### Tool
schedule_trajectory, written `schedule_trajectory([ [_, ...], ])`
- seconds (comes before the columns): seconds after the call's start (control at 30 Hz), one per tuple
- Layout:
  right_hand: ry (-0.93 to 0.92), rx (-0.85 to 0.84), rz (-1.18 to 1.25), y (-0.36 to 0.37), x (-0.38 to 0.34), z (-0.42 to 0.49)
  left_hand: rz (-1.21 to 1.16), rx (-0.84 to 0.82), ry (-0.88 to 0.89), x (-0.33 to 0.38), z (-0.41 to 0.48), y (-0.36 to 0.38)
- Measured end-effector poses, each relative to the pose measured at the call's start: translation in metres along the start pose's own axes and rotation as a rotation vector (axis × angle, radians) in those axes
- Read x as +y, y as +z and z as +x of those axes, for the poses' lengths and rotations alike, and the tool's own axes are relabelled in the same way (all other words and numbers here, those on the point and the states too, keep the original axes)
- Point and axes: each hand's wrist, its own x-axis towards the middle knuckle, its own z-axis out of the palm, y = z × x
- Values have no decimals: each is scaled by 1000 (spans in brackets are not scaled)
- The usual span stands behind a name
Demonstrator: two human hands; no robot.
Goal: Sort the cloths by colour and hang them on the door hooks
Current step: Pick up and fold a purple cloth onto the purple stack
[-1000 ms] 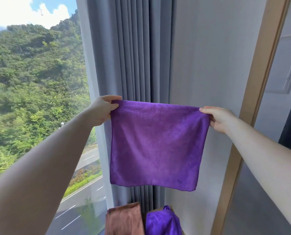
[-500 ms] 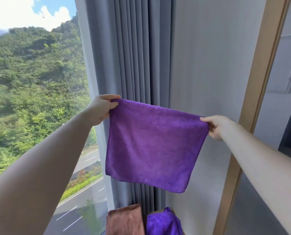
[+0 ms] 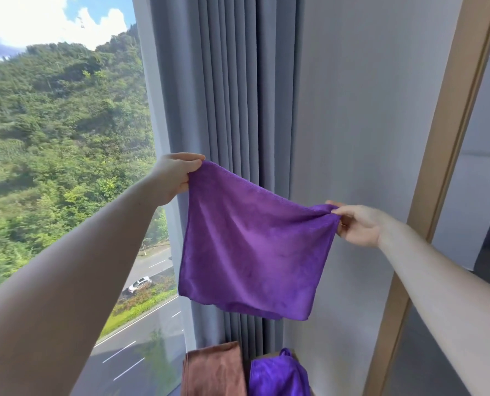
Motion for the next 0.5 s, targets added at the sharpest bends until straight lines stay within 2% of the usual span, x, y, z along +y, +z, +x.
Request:
schedule_trajectory([
  [0.1, -13, 22, -112, -1, -4, -4, 90, -14, 9, -3, 3, -9],
  [0.17, -87, 21, -139, -4, -5, -1, 119, -24, 35, -5, 3, -13],
  [0.3, -259, -18, -101, -4, -12, 3, 121, -41, 58, -6, 3, -15],
  [0.5, -367, 1, -218, -5, -25, 8, 102, -40, 23, -5, 0, -13],
])
